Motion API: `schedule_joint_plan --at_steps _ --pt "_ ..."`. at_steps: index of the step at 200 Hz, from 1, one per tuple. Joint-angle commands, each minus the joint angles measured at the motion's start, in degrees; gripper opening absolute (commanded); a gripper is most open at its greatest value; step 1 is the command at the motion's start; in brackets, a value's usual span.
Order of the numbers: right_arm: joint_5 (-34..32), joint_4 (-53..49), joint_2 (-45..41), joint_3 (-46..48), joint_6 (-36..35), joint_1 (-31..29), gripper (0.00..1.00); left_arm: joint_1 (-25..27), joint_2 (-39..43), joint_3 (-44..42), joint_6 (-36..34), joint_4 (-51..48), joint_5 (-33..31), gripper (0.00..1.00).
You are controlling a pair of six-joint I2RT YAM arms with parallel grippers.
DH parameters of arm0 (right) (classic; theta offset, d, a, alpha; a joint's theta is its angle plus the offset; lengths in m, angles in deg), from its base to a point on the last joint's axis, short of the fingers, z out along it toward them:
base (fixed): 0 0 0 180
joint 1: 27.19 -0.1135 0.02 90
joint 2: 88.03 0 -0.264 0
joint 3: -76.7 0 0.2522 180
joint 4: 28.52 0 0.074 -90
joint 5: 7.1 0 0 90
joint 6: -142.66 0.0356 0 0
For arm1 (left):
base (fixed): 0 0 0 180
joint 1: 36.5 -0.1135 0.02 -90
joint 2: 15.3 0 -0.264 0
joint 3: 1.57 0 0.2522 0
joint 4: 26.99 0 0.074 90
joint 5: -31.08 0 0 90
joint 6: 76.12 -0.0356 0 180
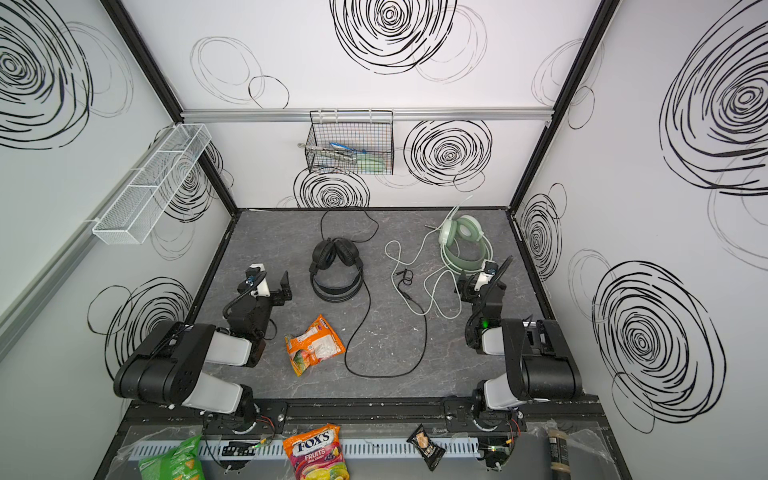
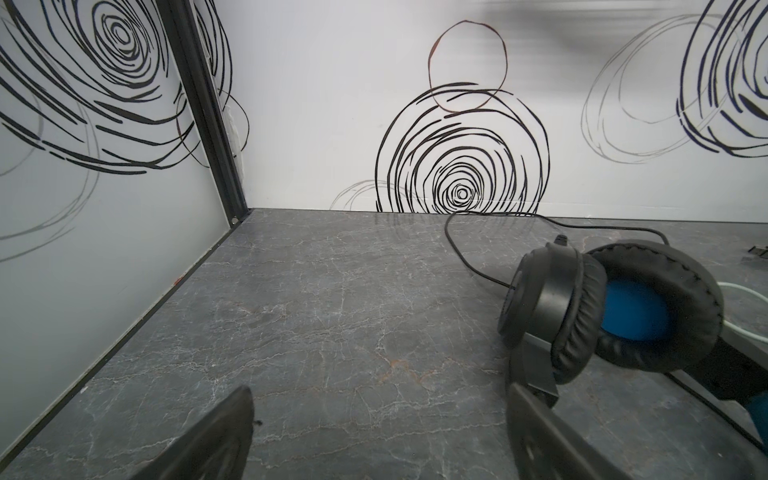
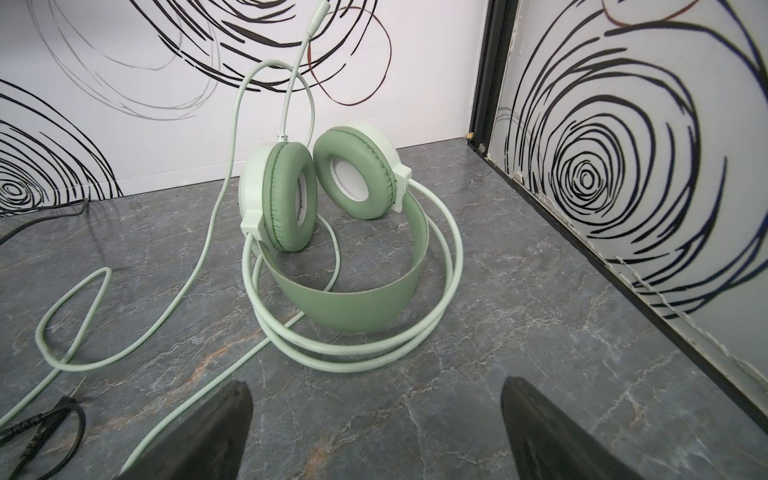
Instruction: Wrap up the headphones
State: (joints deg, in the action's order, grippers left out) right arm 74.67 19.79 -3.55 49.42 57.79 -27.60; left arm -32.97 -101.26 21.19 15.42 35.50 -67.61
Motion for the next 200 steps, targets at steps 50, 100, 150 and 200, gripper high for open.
schedule_joint_plan --at_steps 50,100,150,200 --pt "0.99 1.93 -5.15 1.36 -1.00 0.36 0.97 -0.09 15.22 5.39 4.38 -19.57 -7.45 0.96" --pt "-12.86 -24.51 -22.40 -6.88 4.62 -5.13 0.97 4.27 20.76 25.26 24.32 -62.23 -11.43 0.96" --pt "-6.41 -38.47 -25.58 -12.98 3.09 -9.49 0.97 9.57 19.81 28.88 29.20 -71.81 6.93 0.96" --pt "1.32 -51.03 -13.38 -26.18 -0.73 -18.87 0.97 17.83 12.43 28.89 37.16 -70.19 2.63 0.96"
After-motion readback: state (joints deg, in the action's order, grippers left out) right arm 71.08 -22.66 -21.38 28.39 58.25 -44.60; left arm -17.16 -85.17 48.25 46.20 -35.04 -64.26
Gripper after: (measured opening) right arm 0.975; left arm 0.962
